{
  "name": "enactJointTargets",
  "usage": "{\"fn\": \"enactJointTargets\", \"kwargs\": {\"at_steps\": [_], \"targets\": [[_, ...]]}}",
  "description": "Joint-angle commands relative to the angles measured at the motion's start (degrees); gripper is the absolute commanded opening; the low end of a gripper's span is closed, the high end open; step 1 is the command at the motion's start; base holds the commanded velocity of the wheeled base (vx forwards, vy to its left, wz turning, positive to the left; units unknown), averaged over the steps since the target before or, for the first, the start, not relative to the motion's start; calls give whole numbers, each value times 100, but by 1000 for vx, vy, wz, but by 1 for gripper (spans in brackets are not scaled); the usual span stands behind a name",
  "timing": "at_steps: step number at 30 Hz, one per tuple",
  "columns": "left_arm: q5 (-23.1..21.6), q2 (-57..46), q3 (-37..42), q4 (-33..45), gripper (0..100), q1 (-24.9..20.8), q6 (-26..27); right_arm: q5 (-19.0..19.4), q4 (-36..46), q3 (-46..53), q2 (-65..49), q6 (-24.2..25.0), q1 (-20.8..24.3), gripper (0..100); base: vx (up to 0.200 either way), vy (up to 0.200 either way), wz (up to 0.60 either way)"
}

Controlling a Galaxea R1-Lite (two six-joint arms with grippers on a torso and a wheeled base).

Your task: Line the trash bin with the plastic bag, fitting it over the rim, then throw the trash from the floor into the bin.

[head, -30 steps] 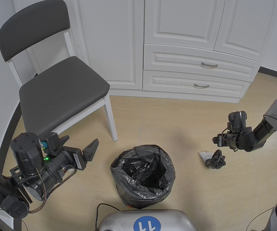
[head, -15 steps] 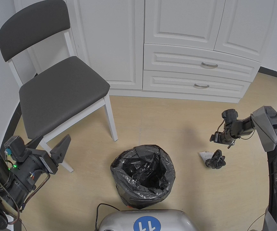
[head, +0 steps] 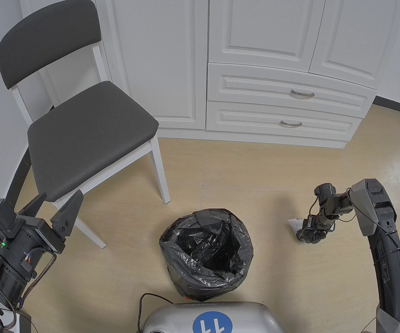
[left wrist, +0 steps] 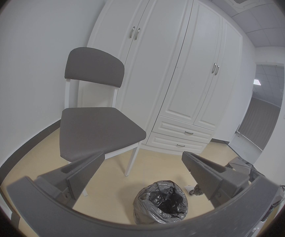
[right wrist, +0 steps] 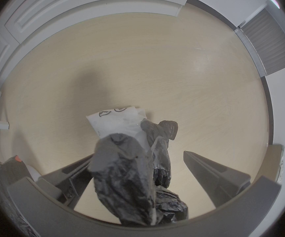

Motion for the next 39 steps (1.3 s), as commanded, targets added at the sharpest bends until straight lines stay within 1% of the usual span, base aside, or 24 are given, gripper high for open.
{"fn": "enactJointTargets", "kwargs": {"at_steps": [1, 2, 3, 8, 10, 11, 12, 13, 14, 15, 16, 17, 18, 19, 21, 23, 25, 26, 28, 31, 32, 35, 37, 39], "targets": [[10, -64, -2, -9, 100, 0, 4, 1, -10, -12, 129, 45, 42, 100, 0, 0, 0], [1, -81, -2, -9, 100, 0, 12, 10, -19, -12, 120, 62, 51, 100, 0, 0, 0], [1, -99, -2, -9, 100, 0, 21, 19, -28, -12, 120, 80, 51, 0, 0, 0, 0], [1, -117, 7, -9, 100, 0, 39, 1, -116, -12, 85, 97, 60, 0, 0, 0, 0], [1, -125, 7, -9, 100, -8, 127, -16, -63, -12, -12, 194, 69, 0, 0, 0, 0], [10, -125, 7, -9, 100, 0, 232, -43, -37, -12, -258, 379, 95, 0, 0, 0, 0], [10, -125, 7, -9, 100, 0, 267, -43, -28, 48, -442, 431, 113, 0, 0, 0, 0], [10, -125, 16, -9, 100, -8, 320, -16, -28, 267, -706, 458, 113, 0, 0, 0, 0], [10, -125, 16, -9, 100, -8, 320, -16, -28, 267, -706, 458, 113, 0, 0, 0, 0], [10, -125, 16, -9, 100, -8, 443, 36, -107, 970, -1479, 423, 113, 0, 0, 0, 0], [1, -125, 16, -9, 100, -8, 461, 45, -116, 1067, -1594, 423, 113, 0, 0, 0, 0], [1, -125, 16, -9, 100, -8, 540, 80, -168, 1533, -2270, 396, 139, 0, 0, 0, 0], [1, -125, 16, -9, 100, -8, 540, 80, -168, 1533, -2270, 396, 139, 0, 0, 0, 0], [10, -99, -2, -9, 100, -8, 610, 107, -212, 2166, -3272, 388, 324, 0, 0, 0, 0], [10, -55, -2, -9, 100, -8, 663, 133, -221, 2737, -4195, 388, 579, 0, 0, 0, 0], [27, -38, -2, 0, 100, 0, 672, 133, -230, 3212, -4890, 388, 877, 0, 0, 0, 0], [150, -38, -19, 0, 100, 0, 689, 80, -344, 3625, -5540, 423, 1247, 0, 0, 0, 0], [186, -29, -28, 0, 100, 0, 689, 72, -397, 3713, -5663, 431, 1334, 0, 0, 0, 0], [309, -29, -72, 0, 100, 0, 777, 10, -696, 4275, -6357, 449, 1818, 0, 0, 0, 0], [326, -20, -125, 9, 100, 9, 988, -87, -1082, 4987, -7034, 440, 2363, 0, 0, 0, 0], [335, -20, -134, 9, 100, 9, 997, -95, -1109, 5013, -7069, 431, 2389, 0, 0, 0, 0], [344, -11, -265, 9, 100, 27, 1216, -412, -1917, 5804, -7562, 431, 3004, 0, 0, 0, 0], [361, -11, -318, 27, 100, 62, 1313, -561, -2357, 6103, -7685, 449, 3312, 0, 0, 0, 0], [493, -11, -327, 106, 100, 62, 1392, -658, -2779, 6297, -7711, 475, 3655, 0, 0, 0, 0]]}}
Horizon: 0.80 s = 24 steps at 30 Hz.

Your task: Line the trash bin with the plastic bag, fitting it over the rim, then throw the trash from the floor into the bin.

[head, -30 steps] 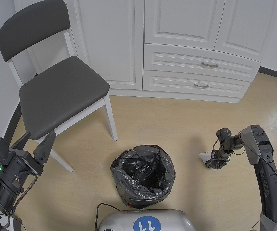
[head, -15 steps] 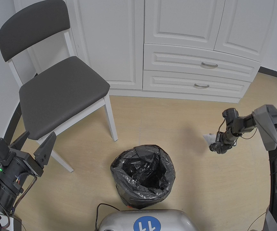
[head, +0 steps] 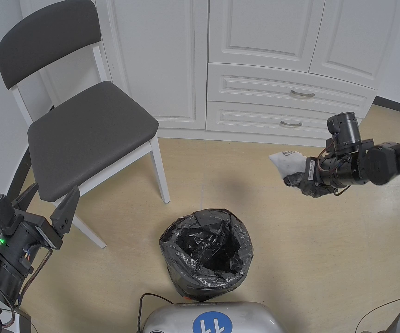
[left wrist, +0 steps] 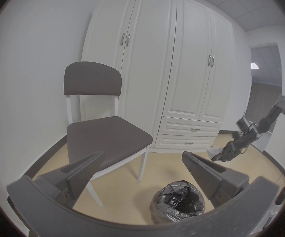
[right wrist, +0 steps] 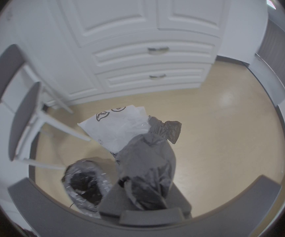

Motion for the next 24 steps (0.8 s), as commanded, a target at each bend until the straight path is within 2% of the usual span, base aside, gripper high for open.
{"fn": "enactJointTargets", "kwargs": {"at_steps": [1, 6, 12, 20, 24], "targets": [[313, 63, -209, 150, 100, 51, 451, -439, -1480, 1704, -1885, 89, 1767, 0, 0, 0, 0], [568, 10, -358, 238, 100, 69, 504, -421, -1516, 1651, -1666, 432, 2399, 0, 0, 0, 0], [612, -42, -411, 238, 100, 130, 724, -386, -1516, 1300, -541, 1161, 3243, 0, 0, 0, 0], [612, -306, -481, 238, 100, 200, 943, -386, -1568, 808, 918, 1680, 3428, 0, 0, 0, 0], [594, -367, -517, 247, 100, 482, 1005, -386, -1586, 579, 1446, 1961, 3357, 0, 0, 0, 0]]}}
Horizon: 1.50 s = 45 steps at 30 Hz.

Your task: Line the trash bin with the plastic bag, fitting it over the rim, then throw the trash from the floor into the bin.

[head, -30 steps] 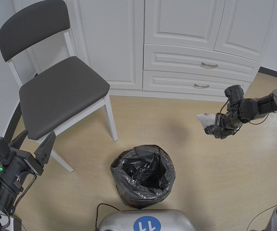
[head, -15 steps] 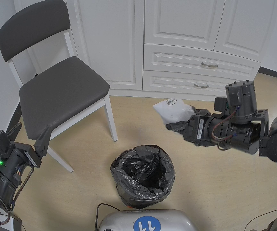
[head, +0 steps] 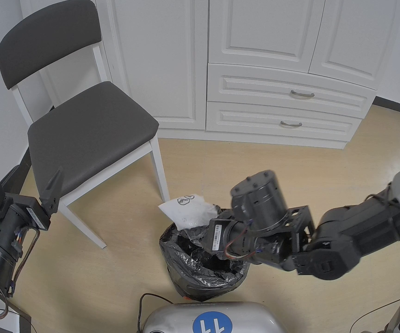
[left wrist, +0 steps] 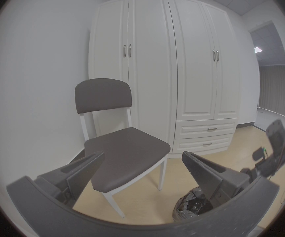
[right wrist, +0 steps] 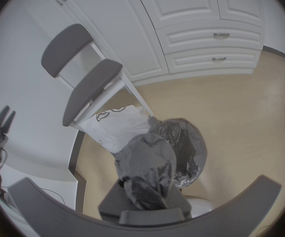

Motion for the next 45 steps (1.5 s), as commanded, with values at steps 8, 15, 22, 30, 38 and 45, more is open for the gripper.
{"fn": "enactJointTargets", "kwargs": {"at_steps": [8, 15, 22, 30, 38, 45], "targets": [[-45, -191, -56, 123, 100, 401, 96, 5, -58, -808, 1997, 495, -185, 0, 0, 0, 0], [-54, -191, -64, 141, 100, 498, 96, -4, -66, -1063, 2647, 513, -325, 0, 0, 0, 0], [-54, -191, -56, 141, 100, 524, 105, -39, -66, -1151, 2779, 513, -440, 0, 0, 0, 0], [-54, -191, -64, 141, 100, 542, 96, -12, 57, -835, 2568, 407, -132, 0, 0, 0, 0], [-54, -191, -64, 141, 100, 594, 105, 5, 57, -589, 2410, 398, 290, 0, 0, 0, 0], [-54, -182, -64, 141, 100, 594, 105, 14, 57, -852, 2498, 416, -150, 0, 0, 0, 0]]}}
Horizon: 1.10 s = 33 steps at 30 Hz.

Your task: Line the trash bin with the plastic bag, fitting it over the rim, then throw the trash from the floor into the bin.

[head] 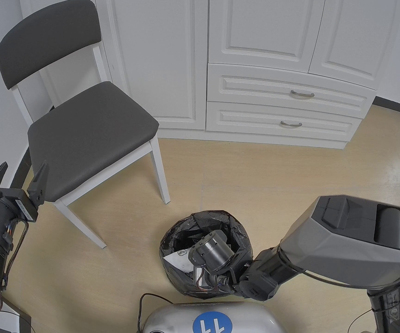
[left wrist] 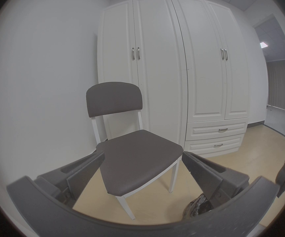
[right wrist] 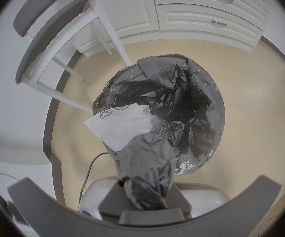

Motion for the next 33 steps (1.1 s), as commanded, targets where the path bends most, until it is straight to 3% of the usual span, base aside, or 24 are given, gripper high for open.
{"fn": "enactJointTargets", "kwargs": {"at_steps": [1, 9, 26, 27, 33], "targets": [[-6, 17, -1, -2, 100, 0, -1, 8, 3, -213, 77, 8, -307, 0, 0, 0, 0], [-6, 17, -1, -2, 100, 8, -10, -54, 398, -722, 446, 34, -606, 0, 0, 0, 0], [-6, 8, -1, -2, 100, 8, -1, -115, 469, -925, 710, 192, -571, 0, 0, 0, 0], [-6, 8, -1, -2, 100, 8, -1, -133, 469, -925, 710, 183, -571, 100, 0, 0, 0], [-6, 8, -1, -2, 100, 8, -1, -352, 425, -1004, 833, 183, -571, 100, 0, 0, 0]]}}
